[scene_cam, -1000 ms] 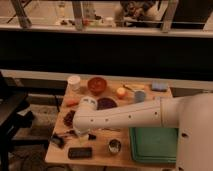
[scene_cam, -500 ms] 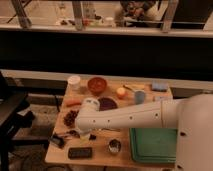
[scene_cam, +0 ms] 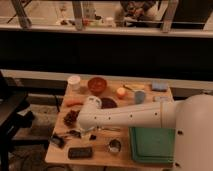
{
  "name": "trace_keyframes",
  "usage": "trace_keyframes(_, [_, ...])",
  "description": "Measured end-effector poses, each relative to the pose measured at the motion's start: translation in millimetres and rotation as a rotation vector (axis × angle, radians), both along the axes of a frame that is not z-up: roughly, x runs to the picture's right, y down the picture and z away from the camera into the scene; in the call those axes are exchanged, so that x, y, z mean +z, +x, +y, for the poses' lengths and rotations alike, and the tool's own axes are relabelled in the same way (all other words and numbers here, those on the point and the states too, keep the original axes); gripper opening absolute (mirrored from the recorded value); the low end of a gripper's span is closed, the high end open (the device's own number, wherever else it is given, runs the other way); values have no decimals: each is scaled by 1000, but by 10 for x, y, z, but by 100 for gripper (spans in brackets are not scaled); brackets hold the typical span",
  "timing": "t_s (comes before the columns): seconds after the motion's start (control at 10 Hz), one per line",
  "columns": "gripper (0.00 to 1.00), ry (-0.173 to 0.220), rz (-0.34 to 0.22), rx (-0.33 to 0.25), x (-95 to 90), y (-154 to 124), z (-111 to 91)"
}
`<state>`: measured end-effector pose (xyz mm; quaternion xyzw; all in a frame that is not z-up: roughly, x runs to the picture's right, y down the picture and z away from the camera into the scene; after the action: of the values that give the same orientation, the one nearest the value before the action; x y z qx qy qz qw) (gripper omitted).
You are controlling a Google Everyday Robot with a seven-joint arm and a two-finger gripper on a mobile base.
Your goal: Wipe purple bowl with brush
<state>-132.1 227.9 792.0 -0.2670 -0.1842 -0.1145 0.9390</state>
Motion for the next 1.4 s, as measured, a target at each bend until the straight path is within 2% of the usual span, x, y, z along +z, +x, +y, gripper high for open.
trace_keyframes(0.5, [68,-27,22,39,82,86,73])
trace_keyframes(0.7, [57,-31,27,49,98,118,82])
trace_keyframes(1.4, [56,-78,77,86,89,323,170])
